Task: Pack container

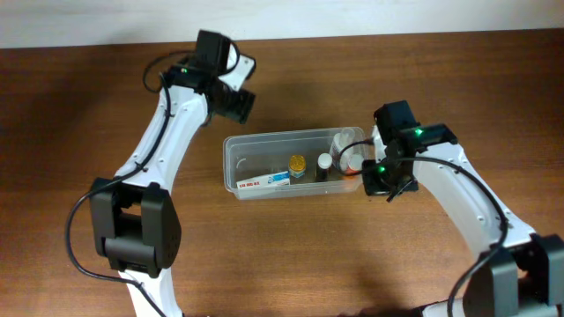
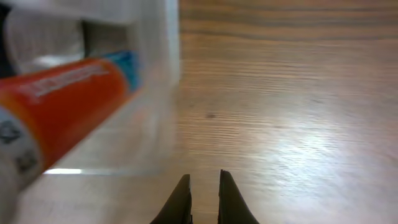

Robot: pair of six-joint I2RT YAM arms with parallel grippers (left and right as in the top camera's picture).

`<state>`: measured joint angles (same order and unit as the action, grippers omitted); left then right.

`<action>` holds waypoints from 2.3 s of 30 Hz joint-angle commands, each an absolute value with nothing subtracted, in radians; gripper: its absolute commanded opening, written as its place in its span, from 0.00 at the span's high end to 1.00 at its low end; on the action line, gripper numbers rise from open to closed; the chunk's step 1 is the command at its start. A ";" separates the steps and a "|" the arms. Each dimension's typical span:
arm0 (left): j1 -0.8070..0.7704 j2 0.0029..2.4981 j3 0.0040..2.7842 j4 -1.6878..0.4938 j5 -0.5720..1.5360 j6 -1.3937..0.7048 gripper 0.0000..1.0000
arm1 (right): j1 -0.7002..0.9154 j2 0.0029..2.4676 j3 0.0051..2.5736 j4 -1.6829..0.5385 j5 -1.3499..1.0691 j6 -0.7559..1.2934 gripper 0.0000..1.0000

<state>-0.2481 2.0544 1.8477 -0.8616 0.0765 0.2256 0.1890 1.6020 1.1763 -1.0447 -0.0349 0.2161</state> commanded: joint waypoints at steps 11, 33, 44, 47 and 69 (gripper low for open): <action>-0.118 1.994 2.029 -0.913 0.045 0.026 0.00 | 0.076 1.509 1.373 -0.806 0.139 0.142 0.00; 0.135 1.861 2.029 -1.139 0.087 -0.006 0.01 | 0.078 1.324 1.417 -0.819 0.142 0.097 0.02; 0.125 1.526 1.740 -1.131 0.091 0.015 0.00 | 0.078 1.084 1.321 -0.992 0.141 0.113 0.01; 0.125 1.369 1.564 -1.089 0.109 0.020 0.01 | 0.078 0.995 1.254 -1.008 0.139 0.138 0.02; 0.125 0.421 0.945 -1.034 0.161 0.061 0.01 | 0.078 0.467 1.007 -1.199 0.140 0.192 0.02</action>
<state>0.1249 0.4305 0.9588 -1.0321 0.1474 0.0448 0.0772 0.4709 1.0157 -1.2007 0.1310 0.1837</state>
